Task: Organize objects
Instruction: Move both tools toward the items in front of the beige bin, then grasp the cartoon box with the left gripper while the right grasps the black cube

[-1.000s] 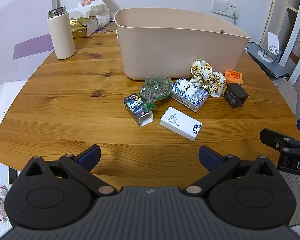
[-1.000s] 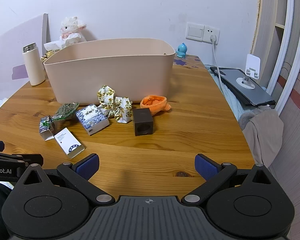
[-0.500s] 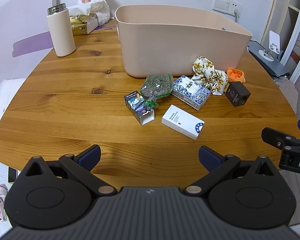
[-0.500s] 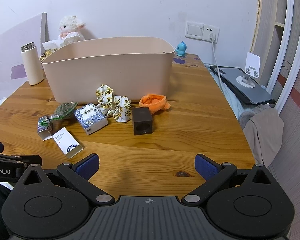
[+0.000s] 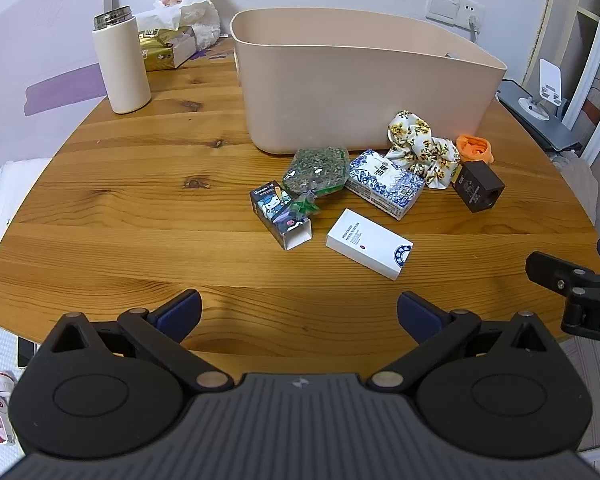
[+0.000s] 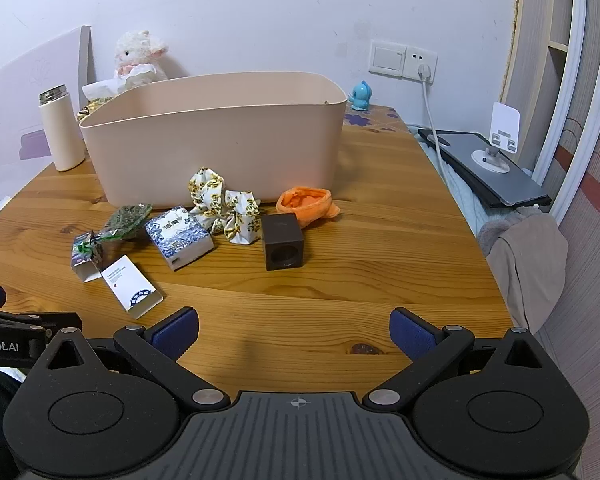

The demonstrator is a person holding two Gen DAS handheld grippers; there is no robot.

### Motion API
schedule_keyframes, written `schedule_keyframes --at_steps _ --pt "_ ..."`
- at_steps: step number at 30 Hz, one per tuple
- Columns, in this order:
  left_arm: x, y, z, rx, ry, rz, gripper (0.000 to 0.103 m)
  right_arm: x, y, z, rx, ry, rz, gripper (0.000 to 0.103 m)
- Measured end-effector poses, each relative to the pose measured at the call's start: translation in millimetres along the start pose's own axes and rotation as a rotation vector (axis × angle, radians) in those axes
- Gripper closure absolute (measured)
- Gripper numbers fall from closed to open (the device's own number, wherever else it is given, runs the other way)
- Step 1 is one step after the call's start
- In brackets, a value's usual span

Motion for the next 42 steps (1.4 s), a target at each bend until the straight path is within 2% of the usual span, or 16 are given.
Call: schedule_keyframes --at_steps 27,42 --pt "15 0 8 0.007 -0.003 0.022 0.0 13 -2 1 0.01 -0.003 0.007 0.0" --pt "41 -7 33 0.002 -0.07 0.029 0.0 49 -4 0 0.009 0.012 0.031 0.0"
Point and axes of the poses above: each gripper's, at about its wrist camera, not at the fingertips, and x roughly the way its jaws point, z to its left, y to its underside, the point moved 10 cm from there along x, roughly the way its jaws point, and after that the axes turned 6 degrees about x, right-handed, at the moved point
